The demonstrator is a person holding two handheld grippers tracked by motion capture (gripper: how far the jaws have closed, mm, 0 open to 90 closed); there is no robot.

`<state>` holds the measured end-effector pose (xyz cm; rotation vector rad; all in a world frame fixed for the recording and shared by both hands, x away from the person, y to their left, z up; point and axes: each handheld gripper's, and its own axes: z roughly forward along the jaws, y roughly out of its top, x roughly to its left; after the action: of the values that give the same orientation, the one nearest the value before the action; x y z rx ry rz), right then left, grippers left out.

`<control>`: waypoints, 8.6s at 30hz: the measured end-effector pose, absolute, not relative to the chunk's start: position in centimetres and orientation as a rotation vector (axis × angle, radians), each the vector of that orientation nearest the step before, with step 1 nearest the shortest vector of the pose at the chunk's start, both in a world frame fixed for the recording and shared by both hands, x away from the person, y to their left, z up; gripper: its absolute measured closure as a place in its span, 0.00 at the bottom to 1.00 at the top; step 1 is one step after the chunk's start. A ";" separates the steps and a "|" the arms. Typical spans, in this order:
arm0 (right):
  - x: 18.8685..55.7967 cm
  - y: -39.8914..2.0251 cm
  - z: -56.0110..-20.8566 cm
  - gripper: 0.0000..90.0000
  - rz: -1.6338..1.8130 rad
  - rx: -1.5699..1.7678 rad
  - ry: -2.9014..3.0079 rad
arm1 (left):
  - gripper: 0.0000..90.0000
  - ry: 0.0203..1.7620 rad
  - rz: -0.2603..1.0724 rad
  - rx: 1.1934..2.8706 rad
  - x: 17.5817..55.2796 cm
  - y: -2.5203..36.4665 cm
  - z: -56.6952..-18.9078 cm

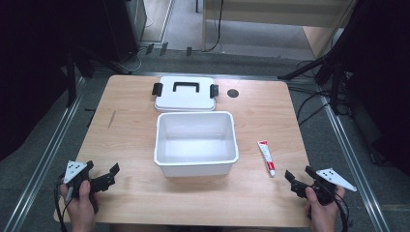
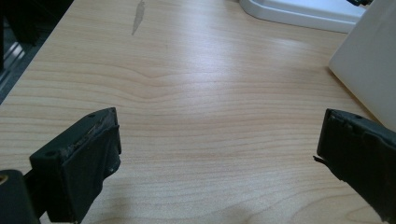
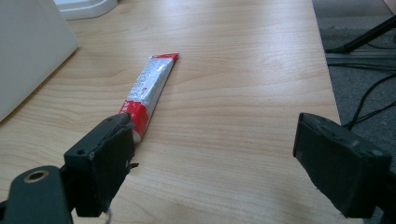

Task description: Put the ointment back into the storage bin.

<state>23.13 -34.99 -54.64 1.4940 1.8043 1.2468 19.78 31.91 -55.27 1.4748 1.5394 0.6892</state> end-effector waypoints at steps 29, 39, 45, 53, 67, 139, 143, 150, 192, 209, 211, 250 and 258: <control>25.3 -34.0 -52.9 0.15 1.105 1.582 2.109 | 0.00 1.533 0.726 1.462 19.5 31.8 -55.2; 27.9 -31.8 -50.6 0.16 0.827 1.626 2.269 | 0.00 1.537 0.717 1.450 19.4 31.9 -55.3; 29.8 -30.5 -49.8 0.18 0.556 1.731 2.381 | 0.00 1.542 0.713 1.456 19.5 31.9 -55.3; 32.0 -28.9 -48.8 0.32 0.249 1.703 2.512 | 0.00 1.546 0.700 1.448 19.5 31.9 -55.3; 34.5 -25.5 -47.7 0.53 0.207 1.848 2.518 | 0.00 1.550 0.678 1.439 19.6 32.1 -55.3; 39.5 -17.9 -39.8 0.81 0.099 1.682 2.622 | 0.00 1.550 0.668 1.456 19.7 32.1 -55.3; 39.8 -17.5 -38.6 0.81 0.113 1.668 2.623 | 0.00 1.550 0.668 1.454 19.7 32.1 -55.3; 40.1 -16.4 -36.8 0.81 0.167 1.646 2.634 | 0.00 1.549 0.669 1.452 19.7 32.1 -55.3; 39.8 -6.8 -37.6 0.80 0.197 1.250 2.868 | 0.00 1.548 0.660 1.458 19.7 32.1 -55.3; 39.3 -6.4 -40.8 0.80 0.135 1.141 2.930 | 0.00 1.548 0.658 1.459 19.8 32.1 -55.3; 39.3 -6.3 -41.2 0.80 0.132 1.130 2.930 | 0.00 1.550 0.657 1.457 19.8 32.1 -55.3; 38.7 -4.0 -46.6 0.80 0.013 0.907 2.915 | 0.00 1.548 0.653 1.463 19.8 32.1 -55.3; 38.7 -4.0 -46.5 0.77 0.033 0.896 2.914 | 0.00 1.549 0.652 1.464 19.8 32.1 -55.3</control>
<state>38.70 -4.01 -46.51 0.8964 2.9137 0.0328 19.76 32.11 -55.33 1.4643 1.5485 0.6521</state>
